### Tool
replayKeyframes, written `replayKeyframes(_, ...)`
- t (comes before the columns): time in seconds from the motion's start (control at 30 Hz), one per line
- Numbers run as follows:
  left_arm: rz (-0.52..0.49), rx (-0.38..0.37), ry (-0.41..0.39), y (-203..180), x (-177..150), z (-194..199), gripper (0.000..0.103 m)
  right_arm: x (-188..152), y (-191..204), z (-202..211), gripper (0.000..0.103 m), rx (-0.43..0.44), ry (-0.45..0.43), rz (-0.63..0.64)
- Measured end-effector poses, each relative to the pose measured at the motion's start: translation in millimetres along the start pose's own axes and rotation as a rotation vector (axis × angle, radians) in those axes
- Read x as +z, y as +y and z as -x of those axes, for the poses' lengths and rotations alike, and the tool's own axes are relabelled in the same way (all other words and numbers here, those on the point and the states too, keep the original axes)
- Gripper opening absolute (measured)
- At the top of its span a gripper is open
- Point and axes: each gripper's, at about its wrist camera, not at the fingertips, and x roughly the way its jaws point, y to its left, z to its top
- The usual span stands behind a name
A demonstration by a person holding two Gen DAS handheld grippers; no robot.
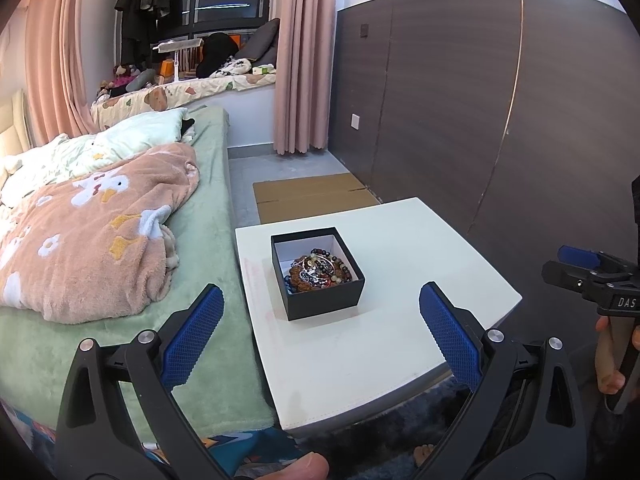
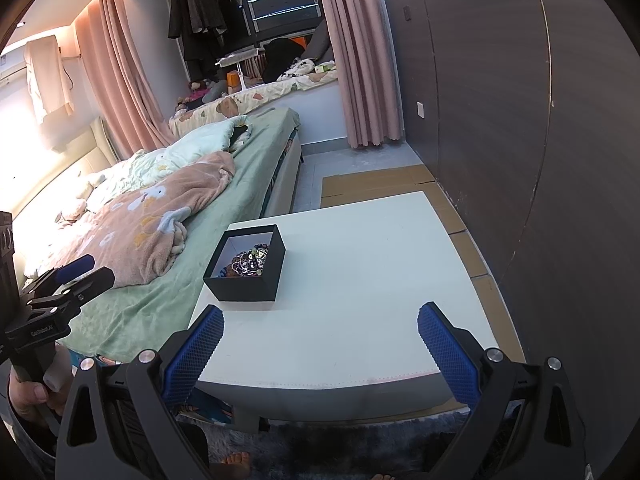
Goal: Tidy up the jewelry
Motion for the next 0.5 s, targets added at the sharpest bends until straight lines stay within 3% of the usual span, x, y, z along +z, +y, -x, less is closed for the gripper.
replayKeyframes(0.13,0.01,-0.006,-0.03,2.8,-0.7,5.1,0.098,-0.2,0.3,-0.1,0.095,-0.001,0.001,0.001)
replayKeyframes(0.5,0.017,-0.007,-0.008,10.2,-2.1,-0.9,0.098,-3.2,3.0,-4.6,0.095,-0.005,0.01,0.004)
